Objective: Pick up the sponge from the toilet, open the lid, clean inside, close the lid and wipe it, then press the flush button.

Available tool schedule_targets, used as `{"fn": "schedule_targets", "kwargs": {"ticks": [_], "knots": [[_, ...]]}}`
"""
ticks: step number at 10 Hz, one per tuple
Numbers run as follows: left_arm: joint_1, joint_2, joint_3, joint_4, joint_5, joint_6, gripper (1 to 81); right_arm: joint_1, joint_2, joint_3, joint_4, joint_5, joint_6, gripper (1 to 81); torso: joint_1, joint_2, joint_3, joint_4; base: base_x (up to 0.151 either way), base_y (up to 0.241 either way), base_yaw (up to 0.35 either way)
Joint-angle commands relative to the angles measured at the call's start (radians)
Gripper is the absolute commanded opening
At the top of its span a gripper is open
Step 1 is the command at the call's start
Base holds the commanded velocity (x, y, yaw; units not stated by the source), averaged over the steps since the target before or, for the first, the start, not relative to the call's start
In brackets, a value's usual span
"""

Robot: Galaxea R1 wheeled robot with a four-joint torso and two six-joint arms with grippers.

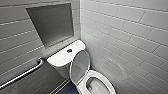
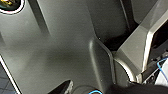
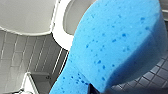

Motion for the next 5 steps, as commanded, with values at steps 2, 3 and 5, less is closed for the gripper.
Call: {"fn": "schedule_targets", "kwargs": {"ticks": [2,3,5], "knots": [[0.003,-0.018,0.013,-0.003,0.079,0.008,81.1,0.262,-0.030,0.017,0.064,-0.134,-0.001,1.0,0.064,-0.100,0.000,0.000,0.000,0.000,0.000],[0.003,-0.016,0.013,-0.005,0.079,0.006,81.1,0.307,-0.015,0.001,0.078,-0.164,-0.001,1.0,0.069,-0.107,0.000,0.000,0.000,0.000,0.000],[0.003,-0.015,0.013,-0.009,0.079,0.006,81.1,0.381,0.019,-0.029,0.093,-0.200,-0.001,1.0,0.105,-0.164,0.000,0.000,0.000,0.000,0.000]]}}
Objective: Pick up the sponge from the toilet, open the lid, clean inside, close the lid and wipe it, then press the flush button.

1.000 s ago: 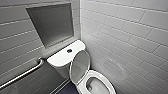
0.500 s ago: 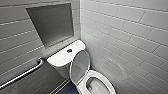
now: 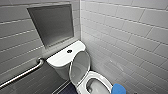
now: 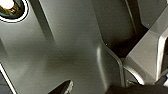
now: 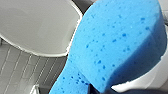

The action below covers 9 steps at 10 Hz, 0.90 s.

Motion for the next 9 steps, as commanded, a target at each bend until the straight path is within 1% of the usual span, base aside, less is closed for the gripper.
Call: {"fn": "schedule_targets", "kwargs": {"ticks": [1,2,3,6,9], "knots": [[0.000,-0.012,0.015,-0.011,0.072,0.004,81.1,0.171,-0.009,-0.032,0.046,-0.136,-0.002,1.0,-0.002,0.003,0.000,0.000,0.000,0.000,0.000],[0.000,-0.010,0.013,-0.011,0.071,0.004,81.1,0.208,0.021,-0.058,0.052,-0.163,-0.002,1.0,0.017,-0.031,0.000,0.000,0.000,0.000,0.000],[0.000,-0.008,0.013,-0.012,0.071,0.004,81.1,0.240,0.057,-0.091,0.065,-0.191,0.001,1.0,0.024,-0.046,0.000,0.000,0.000,0.000,0.000],[0.003,-0.010,0.013,-0.014,0.071,0.003,81.1,0.334,0.176,-0.215,0.074,-0.272,0.017,1.0,0.032,-0.056,0.000,0.000,0.000,0.000,0.000],[0.002,-0.007,0.013,-0.016,0.071,0.003,81.1,0.415,0.276,-0.320,0.077,-0.329,0.023,1.0,0.032,-0.057,-0.089,0.000,0.000,0.000,0.000]]}}
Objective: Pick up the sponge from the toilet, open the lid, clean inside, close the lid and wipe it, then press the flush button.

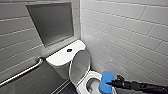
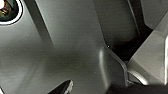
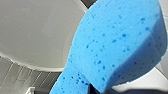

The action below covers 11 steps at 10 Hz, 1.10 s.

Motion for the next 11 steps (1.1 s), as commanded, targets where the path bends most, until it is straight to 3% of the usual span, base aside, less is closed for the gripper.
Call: {"fn": "schedule_targets", "kwargs": {"ticks": [1,5,6,7,9,10,11], "knots": [[-0.003,-0.015,0.013,-0.015,0.073,0.000,81.1,0.167,0.031,-0.058,0.027,-0.085,0.008,1.0,0.000,0.000,-0.082,0.000,0.000,0.000,0.000],[-0.002,-0.011,0.013,-0.015,0.073,-0.002,81.1,0.225,0.138,-0.193,0.028,-0.147,0.008,1.0,0.001,0.000,-0.173,0.000,0.000,0.000,0.000],[-0.001,-0.011,0.013,-0.015,0.073,-0.002,81.1,0.242,0.162,-0.216,0.028,-0.163,0.008,1.0,0.001,0.001,-0.143,0.000,0.000,0.000,0.000],[0.000,-0.011,0.013,-0.015,0.073,-0.002,81.1,0.256,0.183,-0.230,0.028,-0.164,0.012,1.0,0.066,-0.100,-0.151,0.000,0.000,0.000,0.000],[0.000,-0.009,0.013,-0.015,0.071,-0.002,81.1,0.279,0.230,-0.271,0.028,-0.180,0.012,1.0,0.086,-0.131,-0.159,0.000,0.000,0.000,0.000],[0.000,-0.009,0.013,-0.015,0.073,-0.002,81.1,0.285,0.249,-0.287,0.028,-0.184,0.012,1.0,0.042,-0.064,-0.161,0.000,0.000,0.000,0.000],[0.001,-0.009,0.013,-0.015,0.073,-0.002,81.1,0.291,0.266,-0.302,0.028,-0.186,0.012,1.0,0.063,-0.097,-0.161,0.000,0.000,0.000,0.000]]}}
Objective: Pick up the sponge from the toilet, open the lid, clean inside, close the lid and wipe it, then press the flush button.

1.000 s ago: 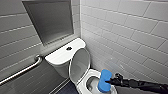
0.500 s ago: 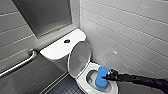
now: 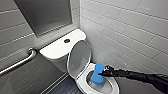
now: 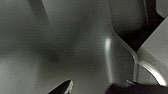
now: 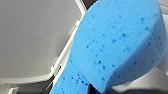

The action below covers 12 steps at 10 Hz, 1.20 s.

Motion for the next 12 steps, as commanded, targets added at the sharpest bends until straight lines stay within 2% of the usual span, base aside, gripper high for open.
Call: {"fn": "schedule_targets", "kwargs": {"ticks": [1,2,3,7,10,12], "knots": [[0.016,-0.008,0.014,-0.015,0.085,0.000,81.1,0.158,0.014,-0.007,0.027,-0.044,0.002,1.0,0.000,0.000,-0.028,0.000,0.000,0.000,0.000],[0.016,-0.008,0.014,-0.013,0.085,0.000,81.1,0.170,0.022,-0.012,0.027,-0.044,0.002,1.0,0.005,-0.008,-0.032,0.000,0.000,0.000,0.000],[0.016,-0.007,0.015,-0.013,0.085,0.000,81.1,0.184,0.030,-0.019,0.027,-0.044,0.002,1.0,0.007,-0.012,-0.013,0.000,0.000,0.000,0.000],[0.024,0.005,0.014,-0.013,0.086,0.000,81.1,0.181,0.089,-0.085,0.023,-0.029,0.003,1.0,0.007,-0.011,-0.022,0.000,0.000,0.000,0.000],[0.031,0.004,0.014,-0.015,0.086,-0.004,81.1,0.133,0.184,-0.233,0.049,0.037,0.098,1.0,0.007,-0.011,-0.022,0.000,0.000,0.000,0.000],[0.036,-0.004,0.018,-0.015,0.086,-0.004,81.1,0.132,0.188,-0.257,0.052,0.039,0.100,1.0,0.007,-0.011,-0.022,0.000,0.000,0.000,0.000]]}}
